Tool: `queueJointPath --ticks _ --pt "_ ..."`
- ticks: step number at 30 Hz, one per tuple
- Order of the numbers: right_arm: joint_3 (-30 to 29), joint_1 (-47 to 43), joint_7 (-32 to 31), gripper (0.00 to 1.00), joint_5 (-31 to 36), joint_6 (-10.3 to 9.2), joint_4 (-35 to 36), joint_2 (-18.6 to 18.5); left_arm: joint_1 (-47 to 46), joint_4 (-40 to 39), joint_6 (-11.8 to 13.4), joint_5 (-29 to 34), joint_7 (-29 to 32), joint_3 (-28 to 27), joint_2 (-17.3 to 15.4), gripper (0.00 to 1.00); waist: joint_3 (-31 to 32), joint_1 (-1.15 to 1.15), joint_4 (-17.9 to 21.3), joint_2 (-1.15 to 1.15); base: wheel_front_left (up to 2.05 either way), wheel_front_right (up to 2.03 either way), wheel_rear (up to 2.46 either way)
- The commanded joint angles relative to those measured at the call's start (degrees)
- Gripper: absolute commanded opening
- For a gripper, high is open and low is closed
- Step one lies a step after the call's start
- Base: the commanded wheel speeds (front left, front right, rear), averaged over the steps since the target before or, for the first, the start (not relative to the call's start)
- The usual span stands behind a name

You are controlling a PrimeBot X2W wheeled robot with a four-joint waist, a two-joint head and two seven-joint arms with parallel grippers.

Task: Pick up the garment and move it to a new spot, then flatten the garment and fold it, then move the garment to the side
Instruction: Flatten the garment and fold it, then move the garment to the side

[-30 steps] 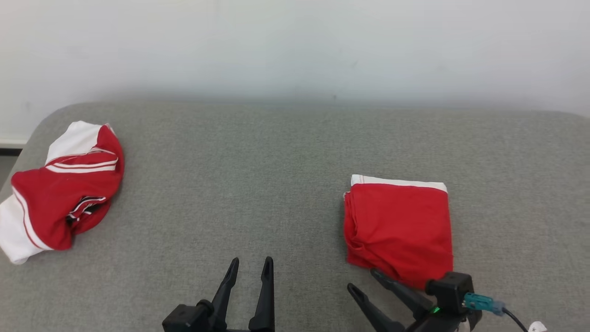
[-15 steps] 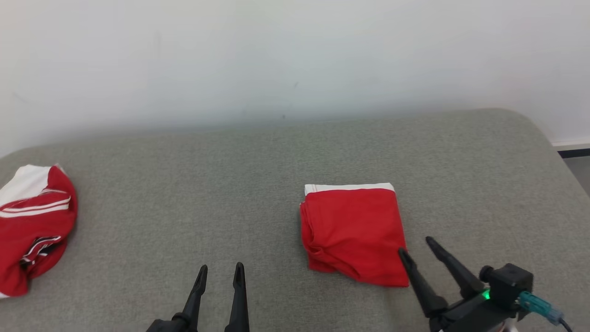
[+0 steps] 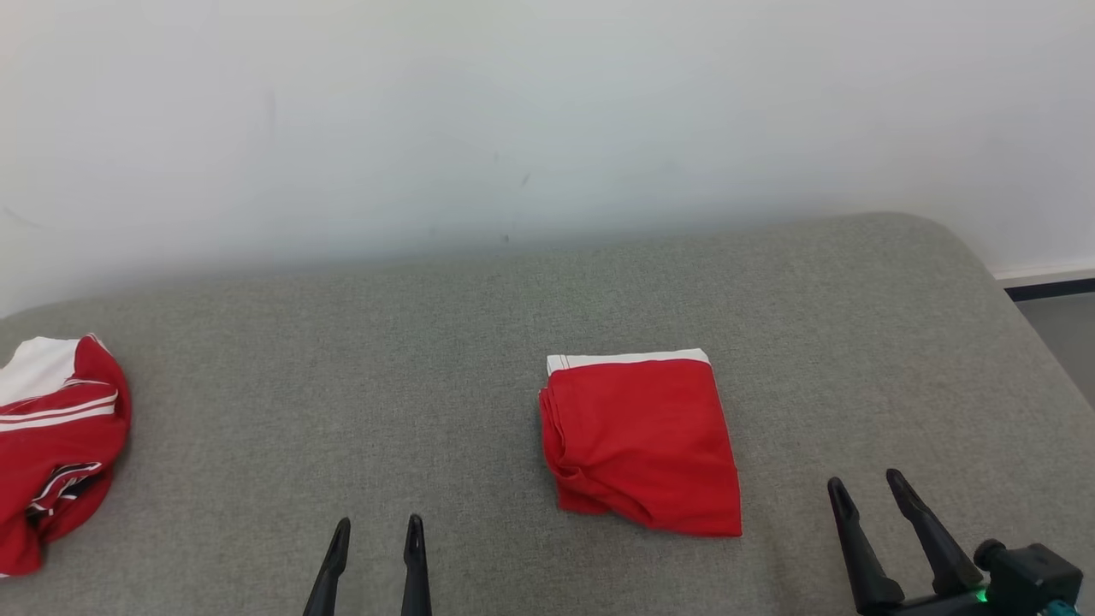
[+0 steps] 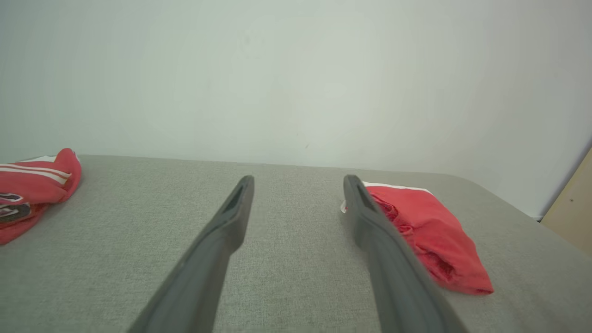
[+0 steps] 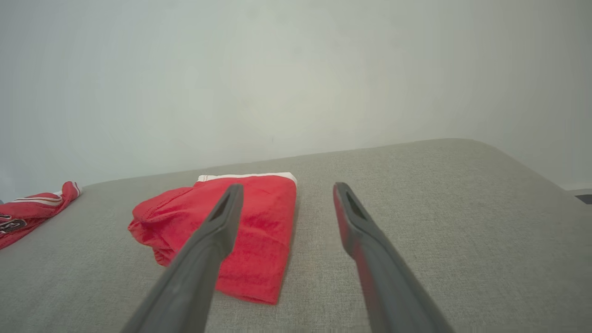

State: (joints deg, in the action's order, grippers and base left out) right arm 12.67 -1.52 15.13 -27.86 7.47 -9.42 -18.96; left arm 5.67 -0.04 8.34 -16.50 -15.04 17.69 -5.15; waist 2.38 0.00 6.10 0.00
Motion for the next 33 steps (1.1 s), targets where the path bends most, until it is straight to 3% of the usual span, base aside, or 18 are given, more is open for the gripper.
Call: queueJointPath --ticks 1,13,24,33 --pt "-0.55 -0.93 0.07 1.00 0.26 0.07 0.31 0.50 1.03 -0.04 -0.40 0.87 -0.12 -0.41 0.21 1.00 0.12 0.00 -0.13 0.00 0.00 0.00 0.00" --pt "-2.98 -2.71 0.07 1.00 0.33 0.07 -0.19 0.94 2.84 0.88 -3.14 5.11 -0.12 -2.60 1.65 1.00 0.83 0.00 -0.46 0.00 0.00 0.00 0.00" --pt "-3.01 -0.60 0.07 1.00 -1.21 0.07 -1.90 0.68 2.28 1.17 -3.70 6.85 -0.12 -2.17 2.20 1.00 -0.05 0.00 -1.73 0.00 0.00 0.00 0.00" --pt "2.48 4.65 0.07 1.00 -5.42 0.07 -7.43 -0.98 0.92 1.67 -3.53 8.85 -0.12 -0.82 2.26 1.00 -2.75 0.00 -4.76 0.00 0.00 0.00 0.00"
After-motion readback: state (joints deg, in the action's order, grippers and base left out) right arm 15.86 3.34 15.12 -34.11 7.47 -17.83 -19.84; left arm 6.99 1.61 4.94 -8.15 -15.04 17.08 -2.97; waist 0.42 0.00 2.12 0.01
